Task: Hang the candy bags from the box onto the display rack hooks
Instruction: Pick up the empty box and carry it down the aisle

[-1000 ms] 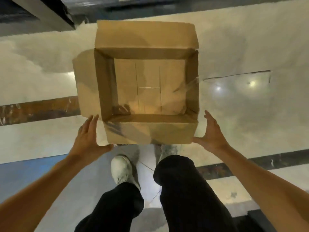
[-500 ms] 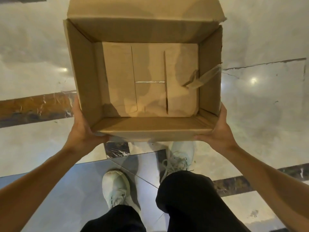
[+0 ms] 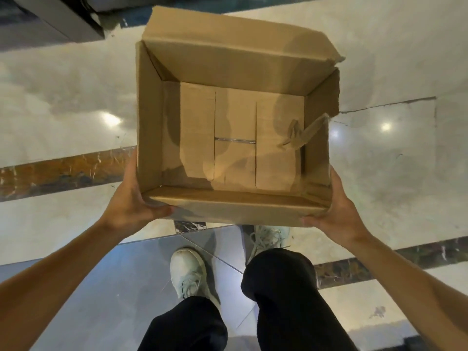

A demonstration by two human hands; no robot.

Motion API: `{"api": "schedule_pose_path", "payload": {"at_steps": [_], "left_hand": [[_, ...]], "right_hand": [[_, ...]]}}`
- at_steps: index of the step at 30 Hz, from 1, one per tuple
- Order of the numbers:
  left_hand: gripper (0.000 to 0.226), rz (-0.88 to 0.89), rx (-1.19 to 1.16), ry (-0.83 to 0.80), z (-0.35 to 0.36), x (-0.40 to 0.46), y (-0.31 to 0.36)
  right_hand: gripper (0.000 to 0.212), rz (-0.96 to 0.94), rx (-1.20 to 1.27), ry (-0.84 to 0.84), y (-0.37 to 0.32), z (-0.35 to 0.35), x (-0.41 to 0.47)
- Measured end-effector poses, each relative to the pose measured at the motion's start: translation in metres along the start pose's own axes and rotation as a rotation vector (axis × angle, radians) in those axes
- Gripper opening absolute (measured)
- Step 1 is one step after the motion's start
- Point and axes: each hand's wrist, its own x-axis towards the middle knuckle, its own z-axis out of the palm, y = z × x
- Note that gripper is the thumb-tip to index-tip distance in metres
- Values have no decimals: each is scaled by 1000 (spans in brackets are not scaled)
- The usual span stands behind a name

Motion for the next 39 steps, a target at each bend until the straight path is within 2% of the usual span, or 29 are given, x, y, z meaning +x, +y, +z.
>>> {"api": "schedule_pose_path", "payload": {"at_steps": [4, 9, 14, 18, 21, 23, 25, 26, 28, 30, 33, 39], "left_hand": [[119, 5, 22, 11, -5, -40, 47], [130, 38, 16, 3, -24, -98, 124], [126, 97, -85, -32, -44, -164, 237], [126, 206, -31, -61, -68, -220, 334], [127, 286, 0, -41, -81, -266, 402], [129, 343, 6, -20, -89, -299, 447], [128, 417, 26, -26, -95, -330, 488], [127, 452, 44, -26, -99, -343, 506], [126, 520, 81, -14, -108, -367, 538], [129, 570, 116, 3, -117, -386, 563], [131, 627, 158, 11, -127, -404, 589], [134, 720, 166, 8, -120, -419, 617]], "right_hand": [[127, -43, 24, -24, -32, -14, -52], [129, -66, -3, 16, -87, -38, -132], [122, -155, 32, 54, -167, -66, -231], [113, -232, 80, 101, -244, -91, -320], [109, -235, 55, 205, -302, -101, -389], [97, -236, 146, 230, -339, -110, -433], [58, -292, 107, 326, -374, -117, -483], [53, -312, 117, 352, -389, -120, -508], [96, -420, 54, 337, -413, -128, -549], [117, -430, 0, 386, -431, -136, -582], [121, -517, -98, 475, -442, -153, -611], [119, -618, 19, 527, -444, -156, -643]]}}
